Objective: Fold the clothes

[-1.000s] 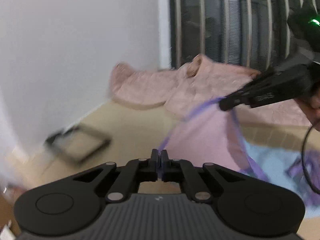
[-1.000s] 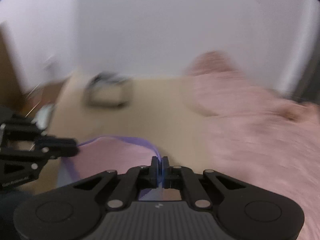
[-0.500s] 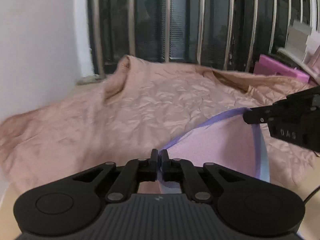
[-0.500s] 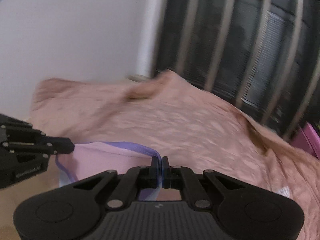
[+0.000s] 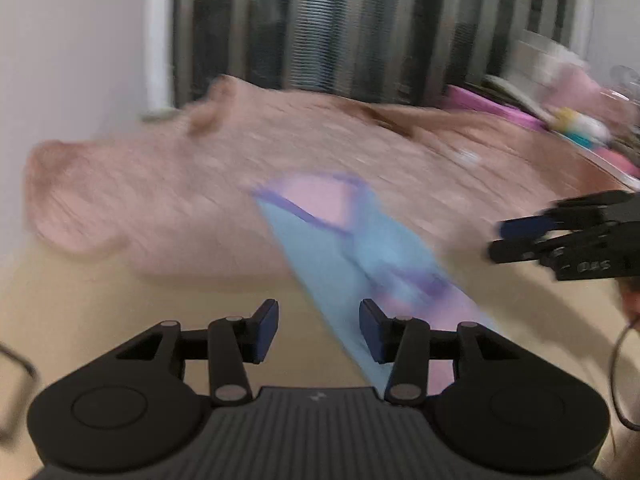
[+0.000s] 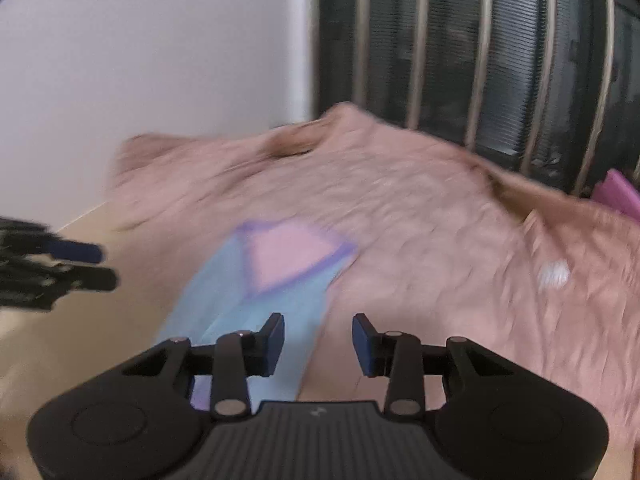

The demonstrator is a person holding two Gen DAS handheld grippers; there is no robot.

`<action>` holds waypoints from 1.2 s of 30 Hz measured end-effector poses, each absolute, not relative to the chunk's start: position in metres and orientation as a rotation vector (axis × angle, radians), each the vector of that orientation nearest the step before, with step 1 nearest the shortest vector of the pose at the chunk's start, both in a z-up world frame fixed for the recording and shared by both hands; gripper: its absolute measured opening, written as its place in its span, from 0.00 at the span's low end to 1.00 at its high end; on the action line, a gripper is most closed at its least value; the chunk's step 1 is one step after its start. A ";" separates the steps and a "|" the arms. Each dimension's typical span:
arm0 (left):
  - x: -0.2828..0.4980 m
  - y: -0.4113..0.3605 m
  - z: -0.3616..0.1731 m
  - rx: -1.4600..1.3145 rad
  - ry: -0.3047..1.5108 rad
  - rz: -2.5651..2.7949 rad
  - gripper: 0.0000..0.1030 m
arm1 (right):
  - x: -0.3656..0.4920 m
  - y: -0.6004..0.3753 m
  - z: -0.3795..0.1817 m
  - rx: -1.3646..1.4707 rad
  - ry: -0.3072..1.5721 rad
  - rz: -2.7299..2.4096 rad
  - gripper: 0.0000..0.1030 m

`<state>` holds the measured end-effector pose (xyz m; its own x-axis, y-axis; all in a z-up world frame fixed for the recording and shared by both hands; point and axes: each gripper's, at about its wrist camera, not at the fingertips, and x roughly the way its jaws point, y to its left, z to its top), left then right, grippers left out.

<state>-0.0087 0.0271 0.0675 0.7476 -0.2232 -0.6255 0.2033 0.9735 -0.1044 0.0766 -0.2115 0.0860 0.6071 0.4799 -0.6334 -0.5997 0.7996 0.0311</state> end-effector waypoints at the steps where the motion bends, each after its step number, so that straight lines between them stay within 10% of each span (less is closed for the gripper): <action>1: -0.021 0.017 0.063 -0.043 0.691 -0.261 0.44 | 0.054 -0.220 0.081 -0.185 0.673 0.675 0.35; 8: -0.047 -0.035 0.022 0.005 0.714 -0.257 0.33 | -0.005 -0.221 0.032 -0.104 0.745 0.735 0.10; 19: -0.114 -0.013 0.023 -0.008 0.719 -0.361 0.13 | -0.094 -0.220 0.015 0.042 0.671 0.621 0.04; 23: -0.154 0.001 0.033 0.023 0.678 -0.372 0.25 | -0.148 -0.218 0.017 0.040 0.639 0.621 0.09; 26: -0.174 0.016 0.037 0.046 0.623 -0.388 0.47 | -0.177 -0.232 0.023 -0.005 0.539 0.649 0.37; 36: -0.197 0.015 0.012 0.190 0.516 -0.480 0.52 | -0.212 -0.221 0.013 -0.278 0.362 0.785 0.36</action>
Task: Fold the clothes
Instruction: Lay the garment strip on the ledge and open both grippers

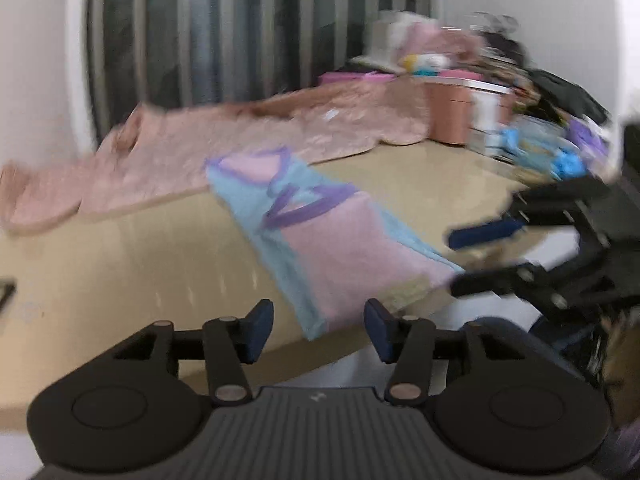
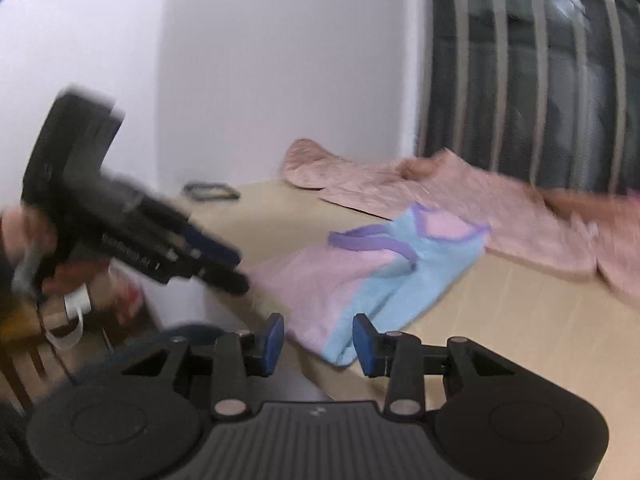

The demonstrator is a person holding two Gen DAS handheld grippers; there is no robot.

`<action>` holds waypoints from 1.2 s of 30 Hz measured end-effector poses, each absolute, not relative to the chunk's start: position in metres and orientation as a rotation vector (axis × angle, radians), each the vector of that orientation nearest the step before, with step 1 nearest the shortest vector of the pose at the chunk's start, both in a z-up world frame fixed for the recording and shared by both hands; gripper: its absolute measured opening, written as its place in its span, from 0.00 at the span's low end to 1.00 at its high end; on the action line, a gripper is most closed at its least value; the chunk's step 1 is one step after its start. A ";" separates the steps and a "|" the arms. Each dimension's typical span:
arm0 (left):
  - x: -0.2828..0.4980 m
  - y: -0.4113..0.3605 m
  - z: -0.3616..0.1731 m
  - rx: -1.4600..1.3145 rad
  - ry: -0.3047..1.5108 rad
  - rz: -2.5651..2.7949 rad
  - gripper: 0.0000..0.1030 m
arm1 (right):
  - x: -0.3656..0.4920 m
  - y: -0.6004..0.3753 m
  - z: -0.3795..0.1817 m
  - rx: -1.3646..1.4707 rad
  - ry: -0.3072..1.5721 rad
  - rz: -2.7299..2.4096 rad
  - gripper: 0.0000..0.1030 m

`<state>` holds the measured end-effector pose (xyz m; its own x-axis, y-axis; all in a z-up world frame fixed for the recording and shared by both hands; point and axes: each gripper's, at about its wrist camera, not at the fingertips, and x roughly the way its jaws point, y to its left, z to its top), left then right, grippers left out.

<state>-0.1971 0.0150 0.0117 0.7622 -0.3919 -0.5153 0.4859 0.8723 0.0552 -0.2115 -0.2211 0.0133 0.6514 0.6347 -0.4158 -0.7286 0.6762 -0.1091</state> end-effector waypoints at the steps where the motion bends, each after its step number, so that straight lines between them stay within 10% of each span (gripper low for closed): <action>1: -0.201 0.013 0.010 0.212 0.499 -0.487 0.52 | -0.216 -0.217 0.013 -0.317 0.335 0.781 0.36; 8: -0.206 -0.001 -0.002 0.367 0.452 -0.507 0.55 | -0.225 -0.199 0.008 -0.518 0.278 0.776 0.34; 11: -0.205 -0.009 -0.006 0.422 0.457 -0.544 0.28 | -0.220 -0.191 0.001 -0.571 0.305 0.767 0.29; 17: -0.198 0.003 -0.001 0.360 0.480 -0.564 0.08 | -0.213 -0.193 -0.002 -0.538 0.337 0.760 0.04; 36: 0.023 0.025 0.067 0.044 0.593 -0.458 0.07 | -0.016 -0.212 0.087 -0.286 0.469 0.765 0.02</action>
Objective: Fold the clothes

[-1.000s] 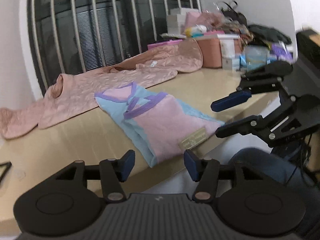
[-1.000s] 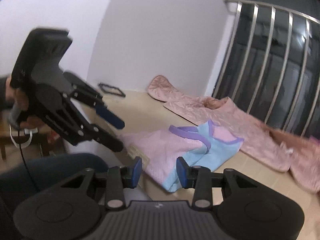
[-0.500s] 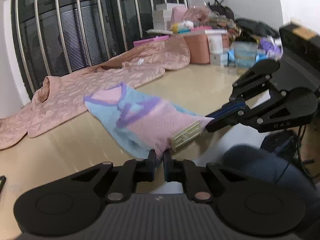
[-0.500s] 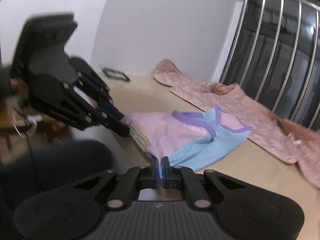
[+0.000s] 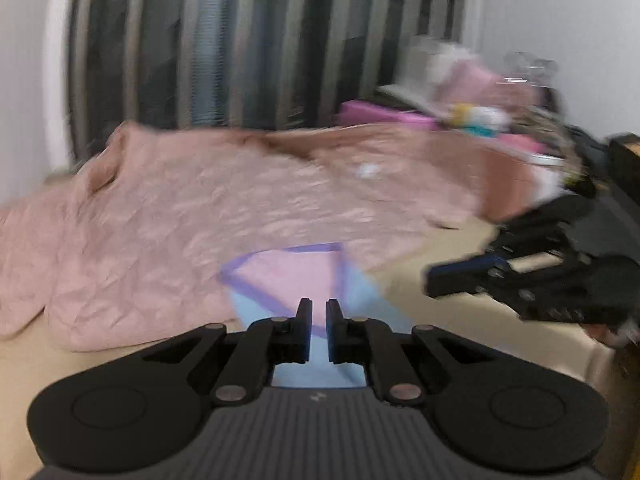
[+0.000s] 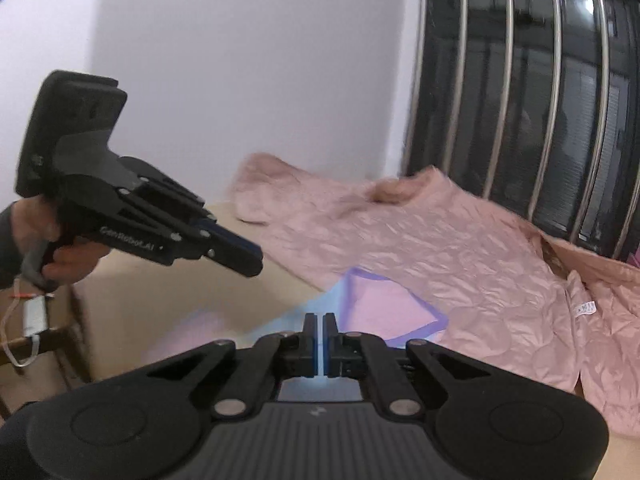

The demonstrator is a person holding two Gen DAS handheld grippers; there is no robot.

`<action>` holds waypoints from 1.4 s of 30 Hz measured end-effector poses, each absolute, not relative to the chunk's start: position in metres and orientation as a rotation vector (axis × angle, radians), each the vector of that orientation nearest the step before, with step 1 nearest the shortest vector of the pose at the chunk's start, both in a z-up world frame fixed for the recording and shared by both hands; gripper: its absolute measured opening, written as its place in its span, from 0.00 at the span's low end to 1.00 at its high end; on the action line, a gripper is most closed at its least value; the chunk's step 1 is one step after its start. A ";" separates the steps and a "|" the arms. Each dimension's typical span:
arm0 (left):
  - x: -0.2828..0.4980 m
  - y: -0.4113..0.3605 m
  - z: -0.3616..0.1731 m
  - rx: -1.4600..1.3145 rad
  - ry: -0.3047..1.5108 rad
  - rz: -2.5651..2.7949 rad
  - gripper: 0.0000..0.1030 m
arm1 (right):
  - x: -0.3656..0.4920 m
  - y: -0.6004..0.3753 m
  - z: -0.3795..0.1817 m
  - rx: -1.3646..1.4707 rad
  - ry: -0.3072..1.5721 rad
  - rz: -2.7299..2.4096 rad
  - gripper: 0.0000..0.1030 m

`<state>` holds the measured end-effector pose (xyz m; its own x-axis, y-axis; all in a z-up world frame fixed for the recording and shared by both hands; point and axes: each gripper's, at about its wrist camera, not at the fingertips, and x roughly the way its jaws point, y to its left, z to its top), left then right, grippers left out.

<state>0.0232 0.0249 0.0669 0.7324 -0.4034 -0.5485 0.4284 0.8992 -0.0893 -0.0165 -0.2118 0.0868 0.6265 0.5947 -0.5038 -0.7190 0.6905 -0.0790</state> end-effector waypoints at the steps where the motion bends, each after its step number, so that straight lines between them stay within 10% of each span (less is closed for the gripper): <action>1: 0.032 0.028 0.062 0.021 0.621 -0.398 0.07 | -0.003 -0.208 0.082 -0.292 0.497 0.745 0.02; 4: 0.019 0.056 0.059 -0.121 0.681 -0.402 0.13 | 0.015 -0.207 0.068 -0.290 0.548 0.674 0.05; 7: -0.053 0.078 0.064 -0.202 0.624 -0.449 0.55 | -0.025 -0.234 0.068 -0.229 0.500 0.713 0.16; 9: -0.105 0.081 0.065 -0.165 0.568 -0.450 0.62 | -0.064 -0.258 0.073 -0.167 0.440 0.775 0.53; 11: -0.136 0.070 0.059 -0.072 0.553 -0.483 0.62 | -0.107 -0.275 0.072 -0.109 0.365 0.851 0.60; 26: -0.245 -0.012 -0.035 0.817 0.138 -0.517 0.61 | -0.257 -0.193 -0.015 -0.990 0.079 0.773 0.59; 31: -0.239 -0.026 -0.058 0.990 0.023 -0.531 0.36 | -0.256 -0.177 -0.048 -1.214 0.004 0.756 0.54; 33: -0.236 -0.027 -0.058 1.018 0.014 -0.561 0.11 | -0.253 -0.174 -0.054 -1.251 -0.001 0.753 0.36; 42: -0.202 -0.013 0.000 0.768 0.223 -0.713 0.05 | -0.222 -0.170 -0.001 -1.083 0.160 0.817 0.04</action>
<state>-0.2015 -0.0131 -0.0003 0.7469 -0.5064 -0.4310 0.6617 0.5016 0.5573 -0.2218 -0.1703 -0.0013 0.7043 0.5116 -0.4922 -0.6595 0.2146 -0.7205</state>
